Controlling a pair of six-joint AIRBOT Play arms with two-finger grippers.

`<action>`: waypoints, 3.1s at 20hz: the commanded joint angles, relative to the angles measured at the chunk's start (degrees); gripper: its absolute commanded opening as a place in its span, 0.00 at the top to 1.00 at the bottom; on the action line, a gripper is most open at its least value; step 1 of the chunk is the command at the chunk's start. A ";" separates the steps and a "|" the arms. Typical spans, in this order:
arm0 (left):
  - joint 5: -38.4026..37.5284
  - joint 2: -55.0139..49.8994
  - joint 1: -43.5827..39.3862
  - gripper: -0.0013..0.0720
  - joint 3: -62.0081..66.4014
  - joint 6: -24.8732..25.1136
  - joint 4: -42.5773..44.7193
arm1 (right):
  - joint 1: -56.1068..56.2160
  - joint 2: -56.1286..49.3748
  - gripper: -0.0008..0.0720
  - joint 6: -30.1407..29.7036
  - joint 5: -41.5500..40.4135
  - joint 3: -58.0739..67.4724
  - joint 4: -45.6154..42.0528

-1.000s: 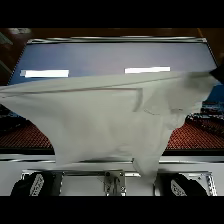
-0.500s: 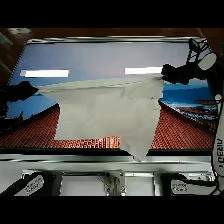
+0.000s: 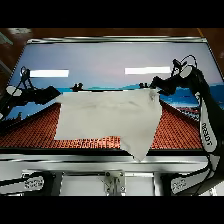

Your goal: Fold the shirts.

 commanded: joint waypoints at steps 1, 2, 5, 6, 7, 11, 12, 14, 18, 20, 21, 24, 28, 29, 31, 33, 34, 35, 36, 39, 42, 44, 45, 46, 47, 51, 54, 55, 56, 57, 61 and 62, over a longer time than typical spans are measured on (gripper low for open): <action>-14.19 -1.11 4.44 0.08 3.28 -0.02 1.88 | -2.36 1.95 0.08 -4.92 11.50 1.77 -3.19; -20.46 -1.07 7.32 0.08 4.57 0.02 2.60 | -3.65 3.56 0.08 -7.50 18.82 2.12 -6.67; -39.39 -0.22 17.22 0.10 2.86 5.35 3.78 | -8.61 7.50 0.29 -12.39 39.30 0.31 -21.38; -42.75 0.52 20.02 0.09 -0.13 6.67 3.78 | -11.21 9.03 0.29 -12.41 40.79 -2.19 -19.91; -43.85 1.62 22.73 0.09 -4.61 7.76 3.76 | -14.40 10.97 0.29 -12.41 39.93 -6.01 -14.47; -40.98 3.52 28.22 0.08 -21.31 16.28 0.24 | -21.70 17.29 0.28 -13.73 31.32 -22.14 5.86; -38.49 3.52 28.24 0.07 -23.52 17.40 0.26 | -21.75 17.94 0.28 -14.27 30.29 -24.55 7.06; -32.46 3.50 27.98 0.01 -26.40 17.68 -1.07 | -20.50 18.23 0.29 -14.47 29.90 -28.11 8.44; -27.61 2.56 26.36 0.01 -27.23 20.55 -6.01 | -15.87 18.21 0.29 -14.56 26.82 -31.12 8.76; -26.27 1.77 24.98 0.02 -27.23 20.57 -7.96 | -13.75 18.21 0.29 -14.51 24.92 -31.15 8.83; -25.88 1.33 24.13 0.02 -27.23 20.59 -8.04 | -12.87 18.21 0.29 -14.49 24.52 -31.15 8.87; -25.38 -0.20 21.51 0.07 -27.28 20.59 -8.17 | -11.69 18.21 0.29 -14.45 24.28 -31.15 8.94; -27.74 -0.63 19.50 0.93 -27.28 23.74 -11.17 | -11.69 18.21 0.11 -12.59 24.28 -31.15 6.69; -28.96 -0.59 19.71 0.93 -27.21 24.20 -11.98 | -11.69 18.21 0.06 -11.67 24.39 -31.21 4.68; -30.42 -0.57 19.80 0.93 -27.08 24.20 -12.00 | -11.76 18.21 0.06 -10.51 24.20 -32.87 2.73; -31.34 -0.57 19.80 0.93 -27.04 24.17 -12.02 | -11.52 18.21 0.06 -10.32 21.70 -37.00 2.91; -31.50 -0.55 19.80 0.93 -27.04 24.15 -12.09 | -11.32 18.21 0.06 -9.62 19.30 -39.43 3.37; -31.80 -0.55 19.78 0.93 -27.04 24.13 -12.20 | -11.28 18.21 0.06 -9.01 16.24 -41.88 4.31; -32.04 -0.48 19.78 0.93 -27.04 23.98 -12.17 | -11.28 18.21 0.06 -9.01 13.20 -43.80 6.45; -32.39 -0.09 19.78 0.93 -27.02 23.98 -12.20 | -11.28 18.21 0.06 -8.87 6.10 -46.34 10.54; -32.33 0.04 19.78 0.93 -27.02 24.00 -13.53 | -9.55 18.14 0.08 -8.85 1.75 -46.64 12.52; -32.26 0.04 19.78 0.93 -27.02 24.02 -14.27 | -6.21 17.57 0.15 -7.26 -0.85 -46.64 11.63; -32.26 0.04 19.78 0.93 -26.99 24.02 -14.32 | -4.61 17.11 0.15 -6.54 -1.42 -46.64 11.19; -32.22 0.15 19.78 0.93 -26.99 24.06 -14.29 | -3.34 17.05 0.30 -6.58 -1.49 -46.62 10.29; -32.11 0.42 19.78 0.93 -26.97 24.28 -14.29 | -2.75 17.35 0.59 -6.54 -1.11 -46.56 9.51; -30.84 5.66 19.78 0.94 -24.22 24.85 -14.93 | -3.91 23.06 0.90 -8.28 2.32 -45.07 9.81; -30.27 15.13 19.78 0.94 -17.05 22.38 -18.67 | -3.89 31.76 0.90 -12.90 4.35 -38.07 9.99; -29.51 19.17 19.78 0.94 -12.90 20.70 -20.76 | -3.89 35.12 0.90 -14.05 4.33 -34.18 10.03; -28.13 23.10 19.74 0.94 -8.17 19.10 -23.08 | -3.89 38.88 0.90 -14.88 3.76 -29.03 10.03; -25.66 27.43 19.67 0.94 -2.29 18.73 -25.86 | -3.91 42.47 0.90 -15.04 2.40 -22.86 9.90; -7.39 41.53 19.65 0.94 22.43 18.71 -28.87 | -3.91 52.39 0.90 -12.92 -8.98 3.48 8.76; -2.45 44.04 19.65 0.94 27.02 18.03 -28.85 | -3.91 53.40 0.90 -9.77 -8.90 9.42 7.89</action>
